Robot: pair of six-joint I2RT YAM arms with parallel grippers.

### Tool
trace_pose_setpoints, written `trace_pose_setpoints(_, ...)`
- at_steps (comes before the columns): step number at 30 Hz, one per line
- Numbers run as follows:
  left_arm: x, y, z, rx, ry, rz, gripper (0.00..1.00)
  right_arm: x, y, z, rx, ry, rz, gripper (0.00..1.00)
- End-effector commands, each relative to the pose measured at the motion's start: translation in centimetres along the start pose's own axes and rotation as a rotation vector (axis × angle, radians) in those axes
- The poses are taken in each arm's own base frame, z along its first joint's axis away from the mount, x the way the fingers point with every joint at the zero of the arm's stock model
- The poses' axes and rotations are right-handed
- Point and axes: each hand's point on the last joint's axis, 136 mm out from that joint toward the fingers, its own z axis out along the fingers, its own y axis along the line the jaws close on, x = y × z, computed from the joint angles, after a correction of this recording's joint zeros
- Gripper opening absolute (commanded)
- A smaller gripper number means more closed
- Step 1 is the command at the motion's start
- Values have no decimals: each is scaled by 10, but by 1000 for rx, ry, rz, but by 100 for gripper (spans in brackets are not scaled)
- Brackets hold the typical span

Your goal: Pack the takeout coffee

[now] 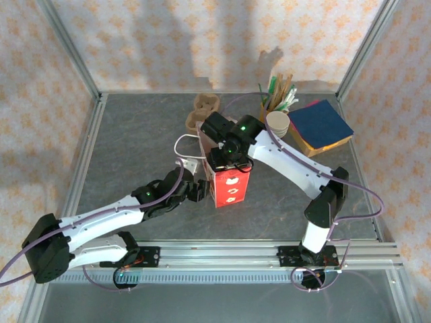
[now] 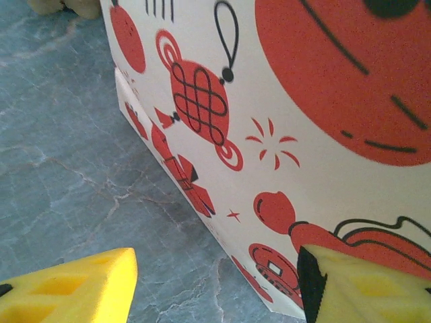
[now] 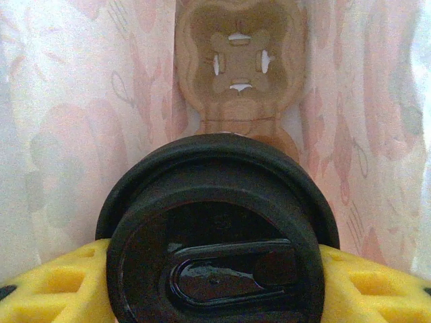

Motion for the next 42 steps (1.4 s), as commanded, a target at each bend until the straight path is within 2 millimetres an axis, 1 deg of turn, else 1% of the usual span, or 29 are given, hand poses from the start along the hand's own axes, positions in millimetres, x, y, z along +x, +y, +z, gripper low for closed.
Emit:
trace_pose_setpoints(1,-21,3,-13,-38,-64,26,67,5,-4,-1,19,5,-21,47)
trace_pose_setpoints(6,-25,3,-17,-41,-67,43,67,6,-3,-1,14,10,-26,47)
trace_pose_setpoints(17,-24,2,-18,-23,-86,46,67,8,-7,1,21,20,-31,47)
trace_pose_setpoints(24,-24,2,-17,-21,-88,45,67,9,-17,5,40,28,-25,47)
trace_pose_setpoints(30,-24,1,-15,-22,-83,44,67,5,-20,10,42,40,-36,47)
trace_pose_setpoints(34,-24,1,-14,-24,-83,42,67,-3,-14,6,25,22,-42,47)
trace_pose_setpoints(38,-24,1,-13,-24,-79,44,67,-14,-8,-7,-6,-21,-50,47)
trace_pose_setpoints(40,-23,1,-12,-26,-75,46,67,-15,-8,-10,-16,-25,-53,47)
trace_pose_setpoints(42,-23,1,-11,-30,-74,48,67,-8,-6,-7,-33,4,-65,47)
